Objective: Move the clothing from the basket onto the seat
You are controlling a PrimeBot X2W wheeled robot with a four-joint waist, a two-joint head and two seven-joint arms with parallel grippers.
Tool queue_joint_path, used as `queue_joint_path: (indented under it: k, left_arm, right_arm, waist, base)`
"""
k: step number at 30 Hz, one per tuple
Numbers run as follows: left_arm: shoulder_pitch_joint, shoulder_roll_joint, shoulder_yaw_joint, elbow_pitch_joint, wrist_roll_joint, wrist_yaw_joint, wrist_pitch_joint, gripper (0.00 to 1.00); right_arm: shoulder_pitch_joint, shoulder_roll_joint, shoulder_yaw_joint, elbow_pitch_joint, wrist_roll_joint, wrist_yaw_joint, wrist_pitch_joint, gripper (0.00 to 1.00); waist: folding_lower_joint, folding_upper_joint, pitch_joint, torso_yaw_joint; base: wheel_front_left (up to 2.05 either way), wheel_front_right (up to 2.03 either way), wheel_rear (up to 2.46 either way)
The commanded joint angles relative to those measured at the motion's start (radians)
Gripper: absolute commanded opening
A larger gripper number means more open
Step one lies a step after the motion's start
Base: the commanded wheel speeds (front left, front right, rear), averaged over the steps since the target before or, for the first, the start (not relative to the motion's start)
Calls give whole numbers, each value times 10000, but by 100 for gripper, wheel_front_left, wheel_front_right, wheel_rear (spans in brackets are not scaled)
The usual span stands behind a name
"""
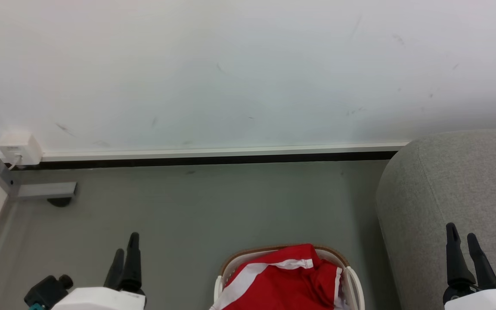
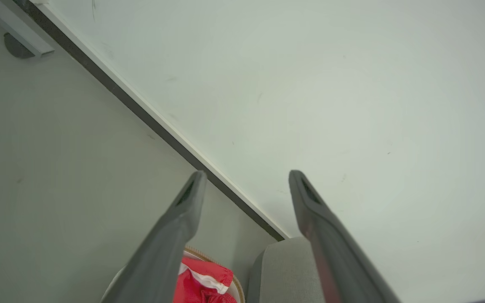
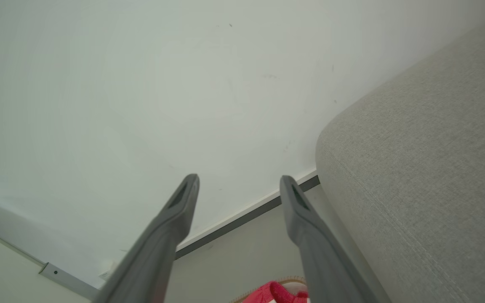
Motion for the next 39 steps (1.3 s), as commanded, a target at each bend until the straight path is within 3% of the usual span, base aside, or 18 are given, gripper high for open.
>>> queue_joint_path:
  k: [1, 23, 39]
  left_arm:
    - [-60, 86, -16, -166, 371, 33, -70, 100]
    - [86, 111, -373, -410, 3535, 252, -737, 100]
    - [170, 123, -540, -487, 5259, 459, -1144, 100]
  right_arm:
    - [-6, -105, 9, -194, -340, -7, -122, 100]
    - [219, -136, 166, -348, -3086, -11, -781, 100]
    - [351, -130, 178, -202, -4738, -14, -1178, 100]
  waist:
    - [0, 0, 0, 3]
    - [0, 0, 3, 84]
    - [0, 0, 19, 126]
  base:
    - [0, 0, 0]
    - [0, 0, 0]
    - [0, 0, 0]
